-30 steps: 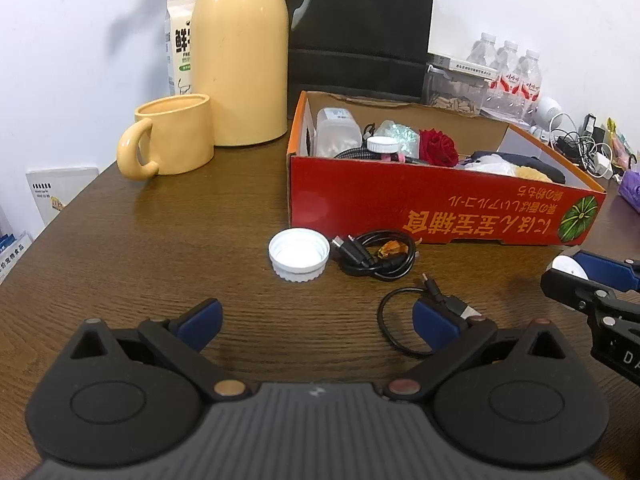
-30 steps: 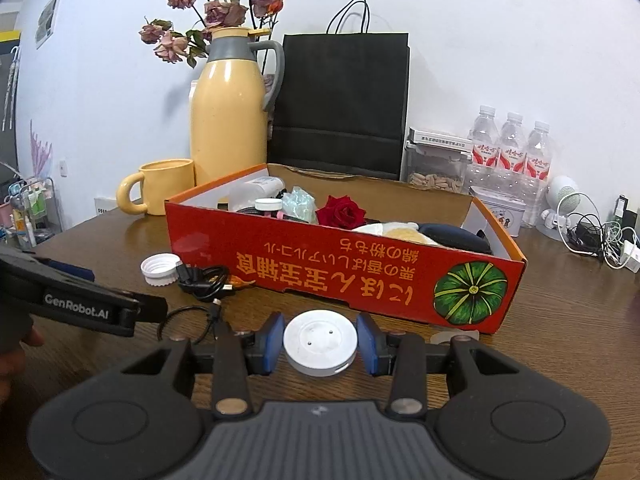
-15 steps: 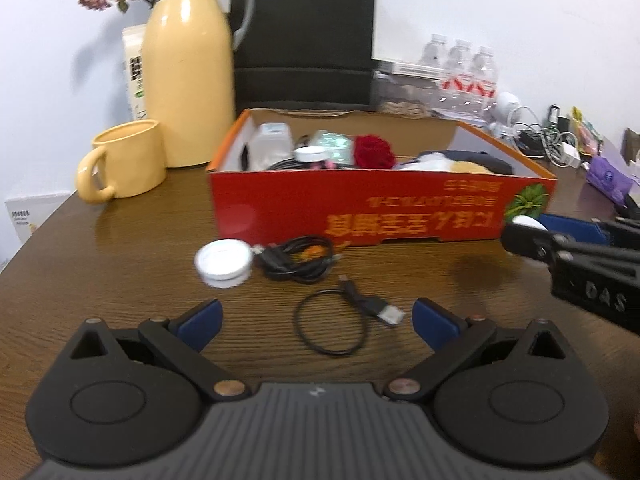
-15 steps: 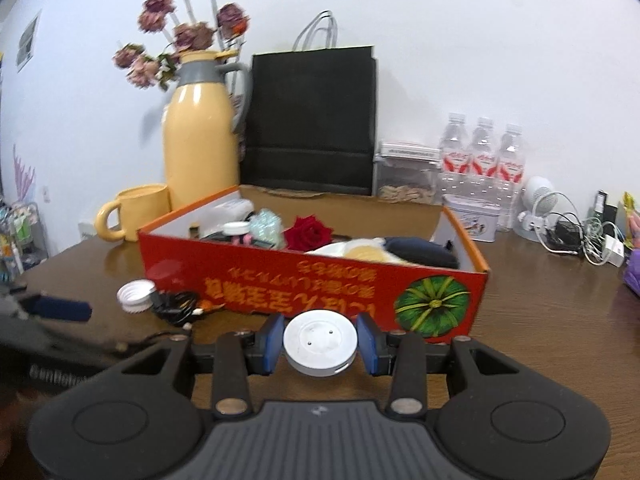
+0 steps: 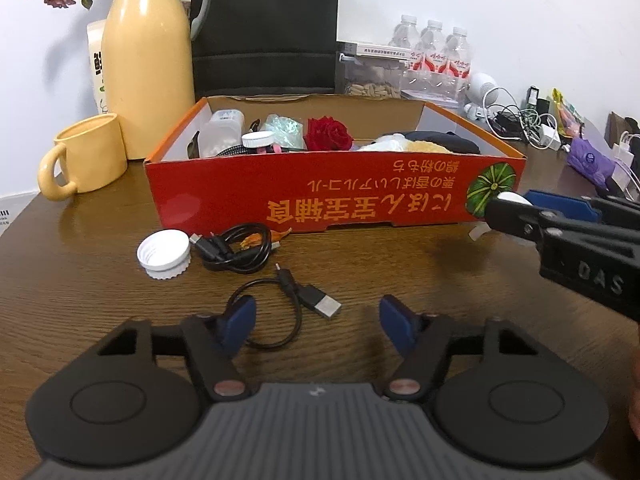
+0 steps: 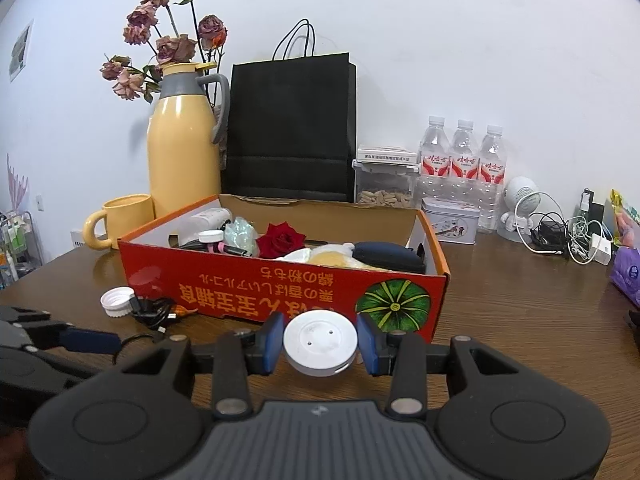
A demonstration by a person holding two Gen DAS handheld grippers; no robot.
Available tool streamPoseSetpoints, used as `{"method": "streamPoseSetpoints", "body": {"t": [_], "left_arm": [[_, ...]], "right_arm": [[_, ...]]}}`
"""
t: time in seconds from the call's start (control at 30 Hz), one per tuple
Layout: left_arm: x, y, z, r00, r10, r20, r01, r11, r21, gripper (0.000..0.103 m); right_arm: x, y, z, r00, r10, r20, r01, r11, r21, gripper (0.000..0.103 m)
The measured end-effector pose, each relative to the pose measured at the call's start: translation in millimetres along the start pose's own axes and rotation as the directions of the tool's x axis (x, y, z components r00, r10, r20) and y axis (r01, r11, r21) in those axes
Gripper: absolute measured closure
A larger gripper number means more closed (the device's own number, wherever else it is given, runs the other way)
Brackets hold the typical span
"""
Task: Organize objects
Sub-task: 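Grasp the black cable plug with left gripper while right gripper holds the puck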
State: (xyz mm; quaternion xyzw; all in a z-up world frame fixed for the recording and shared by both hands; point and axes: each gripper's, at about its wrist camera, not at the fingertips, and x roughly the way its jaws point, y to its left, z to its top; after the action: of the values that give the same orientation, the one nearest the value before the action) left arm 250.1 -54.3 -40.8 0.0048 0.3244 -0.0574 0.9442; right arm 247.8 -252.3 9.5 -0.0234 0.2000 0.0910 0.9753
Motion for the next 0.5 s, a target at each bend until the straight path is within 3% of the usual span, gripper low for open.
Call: {"method": "streamPoseSetpoints", "body": {"t": [0.17, 0.23, 0.3, 0.4, 0.5], "left_arm": [[11.2, 0.3, 4.8, 0.999, 0.034, -0.026, -0.035, 0.999, -0.029, 0.054], [14.3, 1.1, 7.4, 0.999, 0.042, -0.028, -0.044, 0.998, -0.047, 0.055], [16.0, 0.8, 9.4, 0.998, 0.057, -0.029, -0.058, 0.997, -0.057, 0.069], [15.6, 0.9, 10.2, 0.998, 0.048, -0.029, -0.049, 0.997, -0.063, 0.083], [13.0, 2.7, 9.8, 0.999, 0.037, -0.022, -0.039, 0.997, -0.072, 0.086]], "right_arm": [[-1.5, 0.9, -0.7, 1.000, 0.009, 0.001, -0.009, 1.000, -0.010, 0.065], [-2.5, 2.5, -1.0, 1.000, 0.012, 0.004, -0.012, 1.000, -0.015, 0.065], [-2.6, 3.9, -1.3, 1.000, 0.015, 0.004, -0.015, 1.000, -0.020, 0.065], [-2.5, 5.5, -1.8, 1.000, 0.019, 0.001, -0.019, 0.999, -0.027, 0.065], [-3.0, 7.0, -1.8, 1.000, 0.022, 0.003, -0.022, 0.999, -0.032, 0.065]]}}
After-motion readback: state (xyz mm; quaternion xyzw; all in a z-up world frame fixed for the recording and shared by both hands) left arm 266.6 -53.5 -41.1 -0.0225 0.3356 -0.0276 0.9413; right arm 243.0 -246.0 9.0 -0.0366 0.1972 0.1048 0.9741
